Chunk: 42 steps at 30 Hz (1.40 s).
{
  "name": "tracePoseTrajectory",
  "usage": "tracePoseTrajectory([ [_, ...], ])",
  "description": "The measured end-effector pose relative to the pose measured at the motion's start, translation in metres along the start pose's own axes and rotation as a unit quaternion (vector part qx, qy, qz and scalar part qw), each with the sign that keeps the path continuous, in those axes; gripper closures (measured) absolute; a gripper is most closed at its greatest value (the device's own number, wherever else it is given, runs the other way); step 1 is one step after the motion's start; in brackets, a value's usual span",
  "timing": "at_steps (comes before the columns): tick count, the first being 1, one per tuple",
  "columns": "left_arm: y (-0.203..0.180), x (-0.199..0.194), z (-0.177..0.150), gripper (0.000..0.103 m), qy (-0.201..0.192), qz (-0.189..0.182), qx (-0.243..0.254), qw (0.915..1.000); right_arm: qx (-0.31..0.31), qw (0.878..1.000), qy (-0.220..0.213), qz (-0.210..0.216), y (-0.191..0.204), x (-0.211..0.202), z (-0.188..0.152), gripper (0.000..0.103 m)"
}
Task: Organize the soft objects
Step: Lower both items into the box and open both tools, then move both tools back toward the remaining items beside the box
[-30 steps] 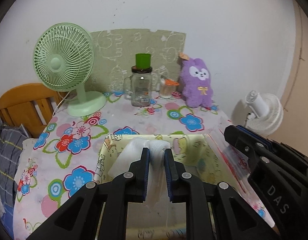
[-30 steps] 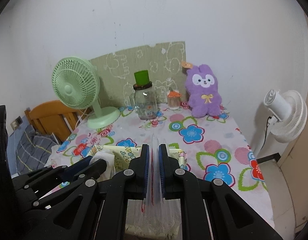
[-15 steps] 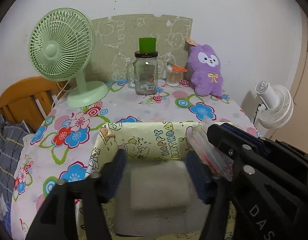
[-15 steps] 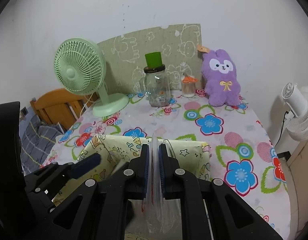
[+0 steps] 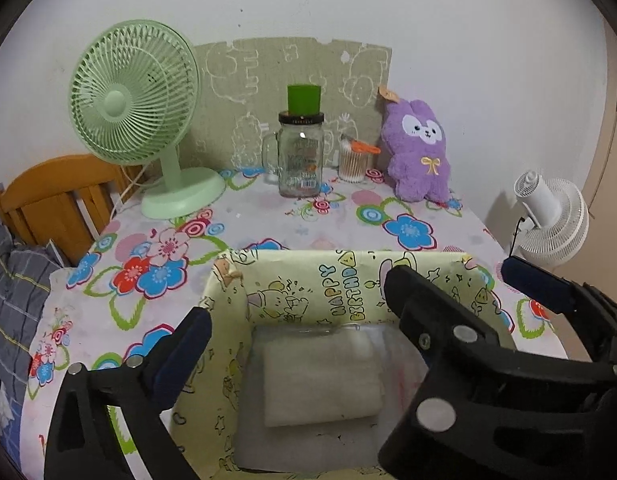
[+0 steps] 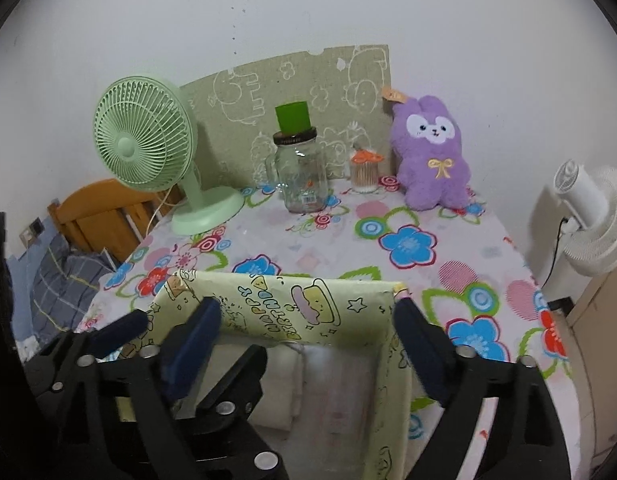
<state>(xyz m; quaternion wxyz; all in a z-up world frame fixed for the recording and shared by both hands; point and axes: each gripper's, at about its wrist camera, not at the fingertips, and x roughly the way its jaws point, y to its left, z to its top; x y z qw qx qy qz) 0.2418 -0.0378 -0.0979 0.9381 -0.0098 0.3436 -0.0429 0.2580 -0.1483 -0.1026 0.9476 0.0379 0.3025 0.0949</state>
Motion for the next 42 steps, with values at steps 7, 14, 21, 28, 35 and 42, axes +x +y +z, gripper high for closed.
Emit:
tracePoseTrajectory([
  [7,0.000,-0.019,-0.001,0.000,-0.012,-0.004,0.002,0.9999,-0.002,1.000,-0.008,-0.008,0.004,-0.017,0.001,0.005],
  [14,0.000,-0.046,-0.004,0.000,-0.029,-0.004,0.004,0.9996,-0.005,1.000,-0.022,-0.009,0.013,-0.045,-0.001,0.004],
  [21,0.002,-0.071,-0.009,0.000,-0.048,-0.001,0.004,0.9988,-0.013,0.999,-0.037,-0.012,0.023,-0.073,-0.005,0.004],
  [28,0.004,-0.096,-0.017,0.000,-0.061,0.004,-0.007,0.9981,-0.020,0.998,-0.051,-0.019,0.031,-0.100,-0.010,0.004],
  [35,0.001,-0.123,-0.031,0.000,-0.082,0.004,0.001,0.9966,-0.030,0.997,-0.064,-0.024,0.038,-0.126,-0.021,0.004],
  [42,-0.002,-0.143,-0.046,0.000,-0.094,0.010,0.005,0.9955,-0.037,0.996,-0.073,-0.029,0.043,-0.149,-0.037,0.004],
])
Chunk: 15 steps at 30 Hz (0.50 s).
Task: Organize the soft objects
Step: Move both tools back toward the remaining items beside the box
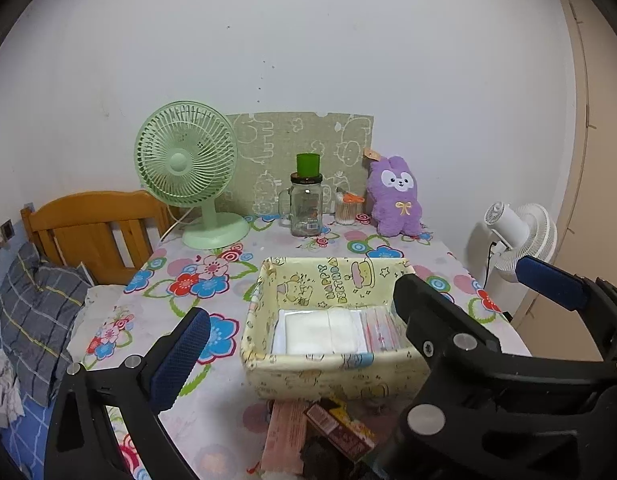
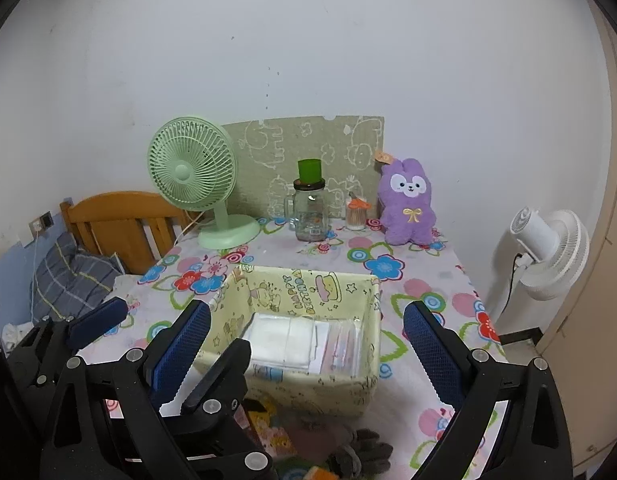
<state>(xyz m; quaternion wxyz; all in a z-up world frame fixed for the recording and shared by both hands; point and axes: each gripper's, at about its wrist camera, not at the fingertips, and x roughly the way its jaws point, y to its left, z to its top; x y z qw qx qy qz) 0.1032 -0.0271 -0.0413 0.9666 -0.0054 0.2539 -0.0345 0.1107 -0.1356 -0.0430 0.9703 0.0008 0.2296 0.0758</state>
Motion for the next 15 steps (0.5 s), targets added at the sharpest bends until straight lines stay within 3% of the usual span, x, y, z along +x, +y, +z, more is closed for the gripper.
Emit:
tracePoseTrajectory([
  [15,0.002,-0.025,-0.038,0.000,-0.002,0.000,-0.008,1.0000,-0.001,1.000,-0.012,-0.010,0.010,-0.030,-0.038,0.004],
])
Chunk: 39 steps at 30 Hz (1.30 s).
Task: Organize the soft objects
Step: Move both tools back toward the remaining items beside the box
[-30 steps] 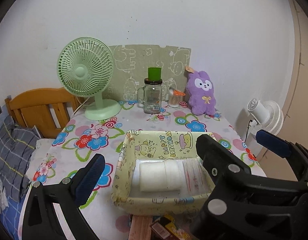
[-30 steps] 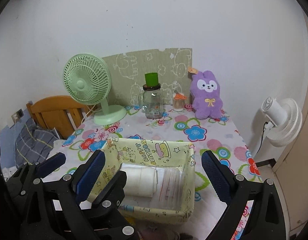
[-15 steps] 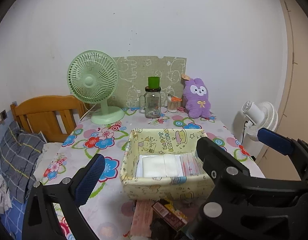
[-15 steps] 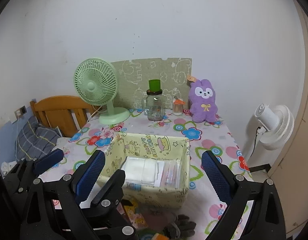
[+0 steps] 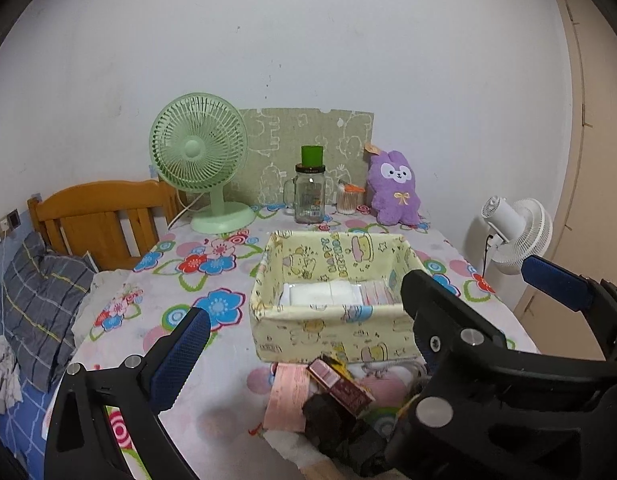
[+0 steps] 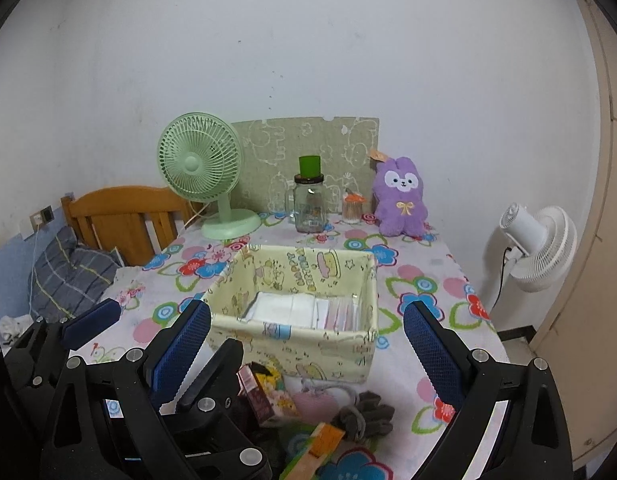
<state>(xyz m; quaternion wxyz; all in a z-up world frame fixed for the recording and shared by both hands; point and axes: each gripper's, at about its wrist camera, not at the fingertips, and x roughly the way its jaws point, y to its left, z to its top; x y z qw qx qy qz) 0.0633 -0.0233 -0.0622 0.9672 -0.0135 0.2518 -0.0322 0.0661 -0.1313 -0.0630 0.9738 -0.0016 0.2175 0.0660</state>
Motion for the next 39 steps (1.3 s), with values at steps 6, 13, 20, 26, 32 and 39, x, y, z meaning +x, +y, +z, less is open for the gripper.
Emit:
tracePoseTrajectory([
  [6,-0.003,-0.005,-0.013,0.000,-0.001,-0.001,0.005,1.0000,0.003,1.000,-0.011,-0.019,-0.001,-0.010,-0.016,0.004],
  [13,-0.006,-0.001,-0.030,0.000,0.011,0.003,0.005,0.9999,0.024,0.999,0.005,-0.022,-0.009,-0.010,-0.035,0.004],
  [20,-0.007,0.004,-0.046,0.000,0.021,-0.002,0.001,0.9998,0.023,0.999,0.014,-0.033,-0.009,-0.008,-0.052,0.004],
  [26,-0.005,0.008,-0.060,0.000,0.031,0.000,-0.004,0.9995,0.023,0.999,0.021,-0.041,-0.009,-0.004,-0.065,0.005],
  [32,-0.004,0.014,-0.073,0.000,0.042,0.007,-0.003,0.9991,0.031,0.998,0.035,-0.038,-0.009,0.004,-0.079,0.005],
  [39,-0.001,0.028,-0.085,0.001,0.066,0.010,-0.009,0.9977,0.036,0.997,0.067,-0.034,-0.010,0.020,-0.092,0.012],
])
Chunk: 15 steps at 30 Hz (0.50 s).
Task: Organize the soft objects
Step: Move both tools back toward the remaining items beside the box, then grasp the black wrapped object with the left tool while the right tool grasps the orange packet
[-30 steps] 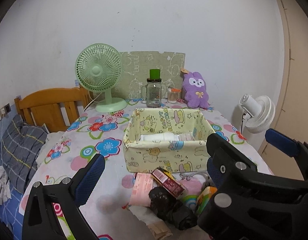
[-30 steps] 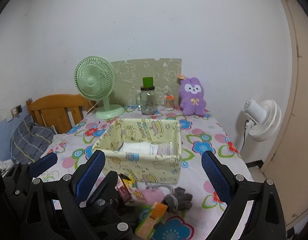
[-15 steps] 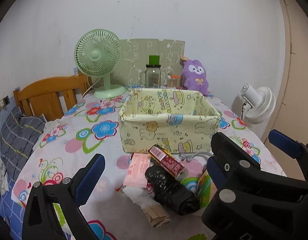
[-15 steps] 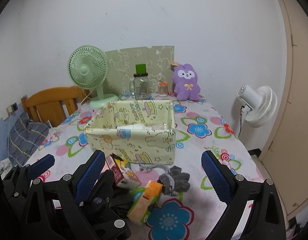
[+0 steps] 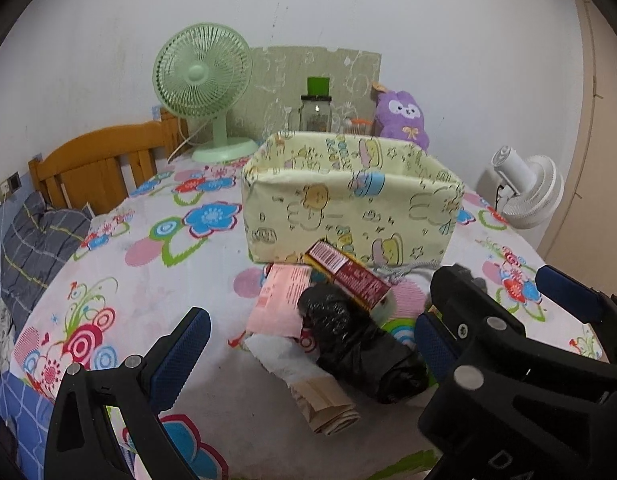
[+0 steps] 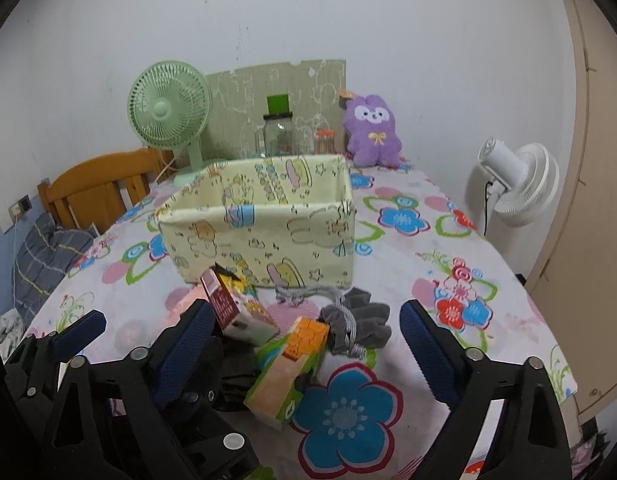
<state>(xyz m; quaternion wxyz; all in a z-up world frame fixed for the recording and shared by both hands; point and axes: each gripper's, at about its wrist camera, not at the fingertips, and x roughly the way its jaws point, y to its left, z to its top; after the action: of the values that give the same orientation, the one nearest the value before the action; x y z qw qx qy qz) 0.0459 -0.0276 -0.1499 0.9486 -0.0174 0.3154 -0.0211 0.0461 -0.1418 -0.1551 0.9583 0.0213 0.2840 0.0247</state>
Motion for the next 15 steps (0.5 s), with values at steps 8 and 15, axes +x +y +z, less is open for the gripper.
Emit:
tracePoseTrajectory([
  [8,0.000,0.014,-0.009,0.002,0.022,0.010,0.010,0.9997,-0.002,0.999,0.040,-0.009,0.003,0.021,-0.009,0.031],
  [15,0.001,0.023,-0.014,0.002,0.044,0.007,0.009,0.9990,-0.001,0.998,0.066,0.006,0.007,0.033,-0.016,0.057],
])
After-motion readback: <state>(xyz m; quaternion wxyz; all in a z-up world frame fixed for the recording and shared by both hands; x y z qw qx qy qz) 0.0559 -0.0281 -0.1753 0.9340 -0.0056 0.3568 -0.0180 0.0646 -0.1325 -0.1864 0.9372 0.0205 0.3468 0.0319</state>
